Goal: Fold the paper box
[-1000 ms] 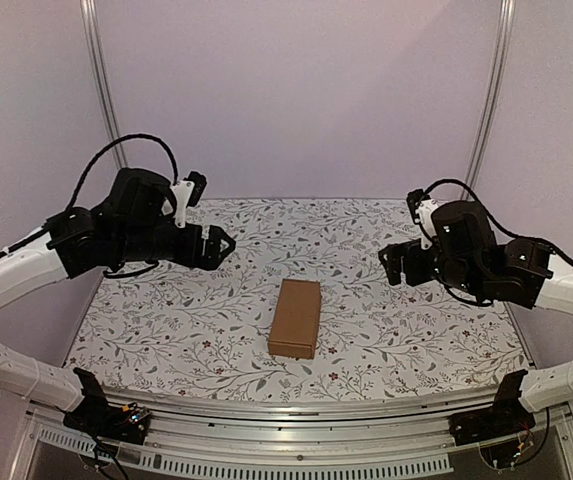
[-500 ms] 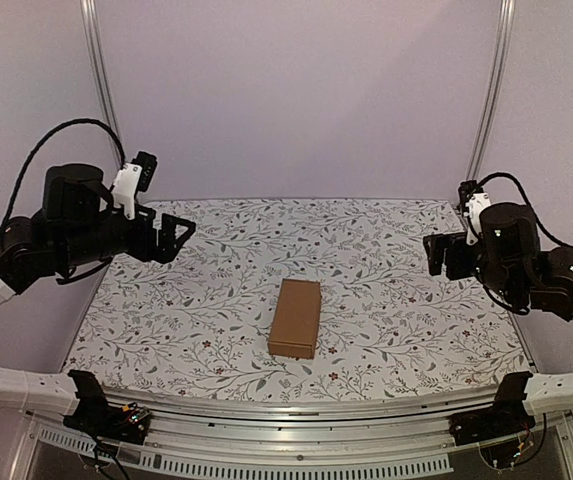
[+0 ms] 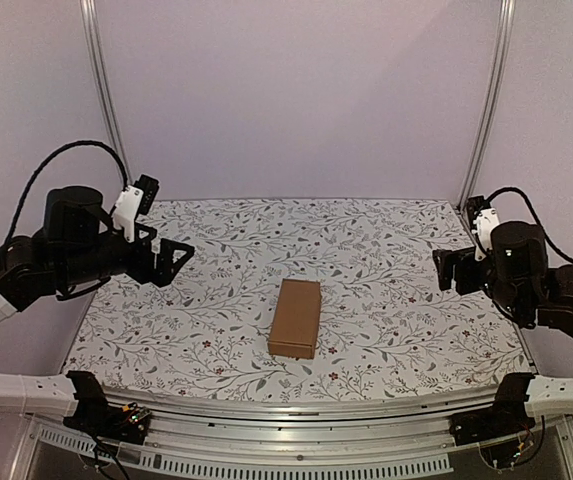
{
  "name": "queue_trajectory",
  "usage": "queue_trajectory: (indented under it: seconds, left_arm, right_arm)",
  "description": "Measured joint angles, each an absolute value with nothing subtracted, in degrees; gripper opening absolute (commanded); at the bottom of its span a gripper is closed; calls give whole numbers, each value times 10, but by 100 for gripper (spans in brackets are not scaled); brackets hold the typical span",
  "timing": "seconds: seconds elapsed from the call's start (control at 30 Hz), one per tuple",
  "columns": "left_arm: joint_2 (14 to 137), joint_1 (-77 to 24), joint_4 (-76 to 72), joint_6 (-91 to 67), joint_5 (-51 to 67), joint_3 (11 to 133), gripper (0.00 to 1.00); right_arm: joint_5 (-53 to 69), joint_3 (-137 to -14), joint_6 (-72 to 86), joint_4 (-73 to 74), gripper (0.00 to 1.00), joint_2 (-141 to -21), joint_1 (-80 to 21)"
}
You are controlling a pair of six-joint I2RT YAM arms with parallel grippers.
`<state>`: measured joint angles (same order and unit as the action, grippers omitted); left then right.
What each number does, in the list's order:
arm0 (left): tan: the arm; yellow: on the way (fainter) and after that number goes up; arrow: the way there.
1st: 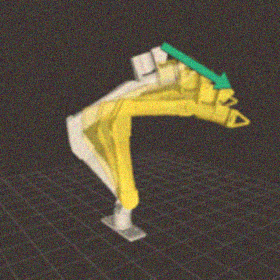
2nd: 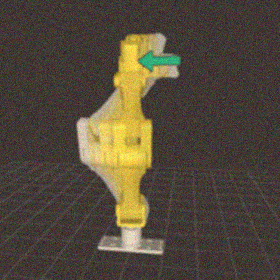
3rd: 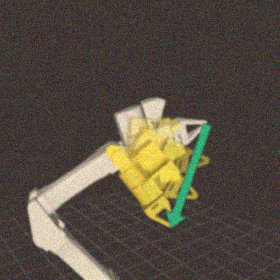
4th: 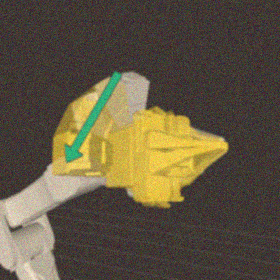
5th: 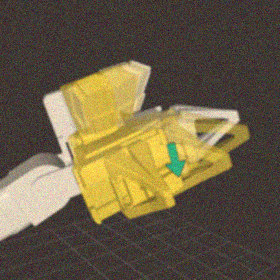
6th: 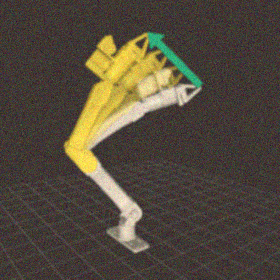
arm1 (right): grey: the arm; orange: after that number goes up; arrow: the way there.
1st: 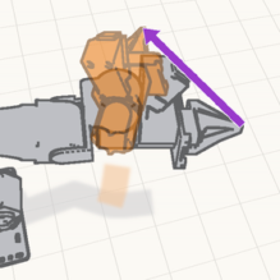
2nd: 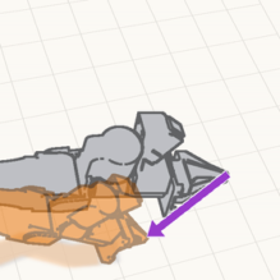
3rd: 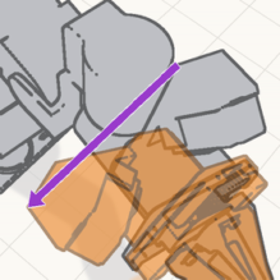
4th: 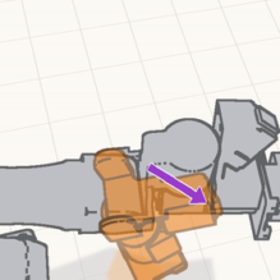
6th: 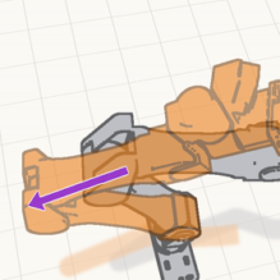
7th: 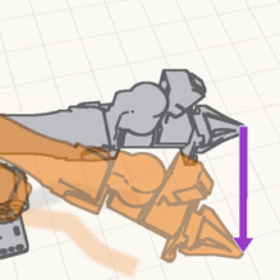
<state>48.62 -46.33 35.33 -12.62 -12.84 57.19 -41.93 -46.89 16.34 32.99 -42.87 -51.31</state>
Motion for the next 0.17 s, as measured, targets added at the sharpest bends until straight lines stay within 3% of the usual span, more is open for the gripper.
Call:
queue_trajectory:
  seconds: [0.17]
  left_arm:
    - [481, -463, 351, -126, -129, 572, 100]
  right_arm:
    - [-419, -469, 162, 330, 99, -434, -513]
